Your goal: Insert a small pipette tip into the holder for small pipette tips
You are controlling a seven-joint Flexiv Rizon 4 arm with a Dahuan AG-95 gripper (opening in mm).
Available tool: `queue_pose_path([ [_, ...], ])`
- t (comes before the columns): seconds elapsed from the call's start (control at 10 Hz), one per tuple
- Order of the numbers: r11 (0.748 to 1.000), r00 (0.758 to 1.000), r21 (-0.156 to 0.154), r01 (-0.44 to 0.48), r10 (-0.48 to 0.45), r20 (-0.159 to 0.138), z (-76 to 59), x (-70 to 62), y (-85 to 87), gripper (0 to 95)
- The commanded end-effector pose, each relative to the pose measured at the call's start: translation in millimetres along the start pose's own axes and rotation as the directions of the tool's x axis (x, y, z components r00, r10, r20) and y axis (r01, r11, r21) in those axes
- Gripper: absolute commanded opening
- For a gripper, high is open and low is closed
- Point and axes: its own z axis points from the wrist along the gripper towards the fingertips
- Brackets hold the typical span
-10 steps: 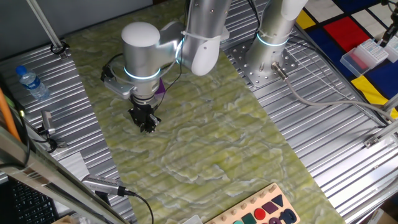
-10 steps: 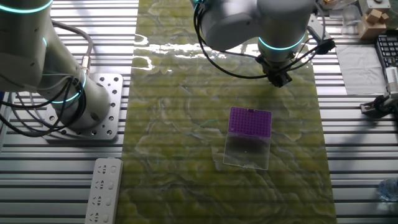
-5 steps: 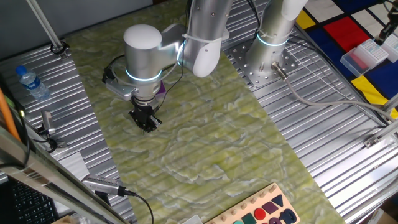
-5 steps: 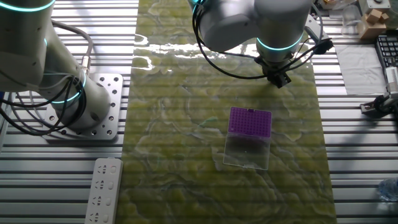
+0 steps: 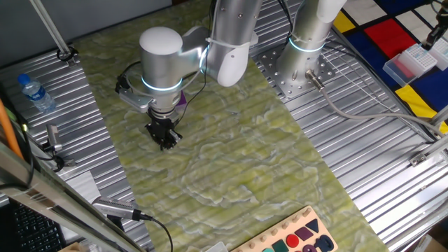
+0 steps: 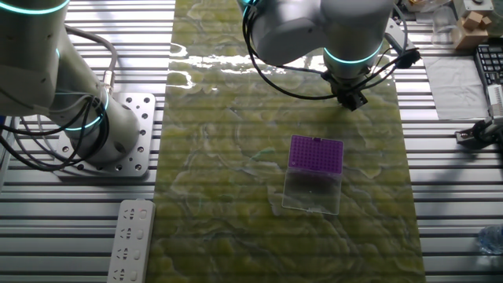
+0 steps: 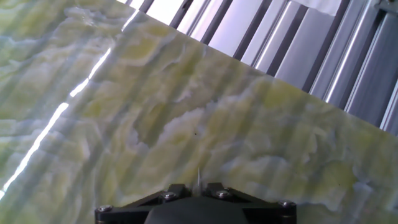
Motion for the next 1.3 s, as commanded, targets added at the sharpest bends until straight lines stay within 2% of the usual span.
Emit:
queue_pose_path([
  [0.1,1.000,1.000,0.003,0.001,-0.001,0.000,0.7,0.1,-0.7,19.0],
  [0.7,1.000,1.000,0.004,0.004,-0.004,0.000,2.8,0.9,-0.8,19.0],
  [0.8,1.000,1.000,0.005,0.006,-0.006,-0.001,3.2,1.2,-0.8,0.0],
  [1.2,1.000,1.000,0.006,0.011,-0.011,-0.001,3.6,2.0,-0.7,0.0],
  [1.3,1.000,1.000,0.006,0.011,-0.011,-0.001,3.6,2.0,-0.7,19.0],
])
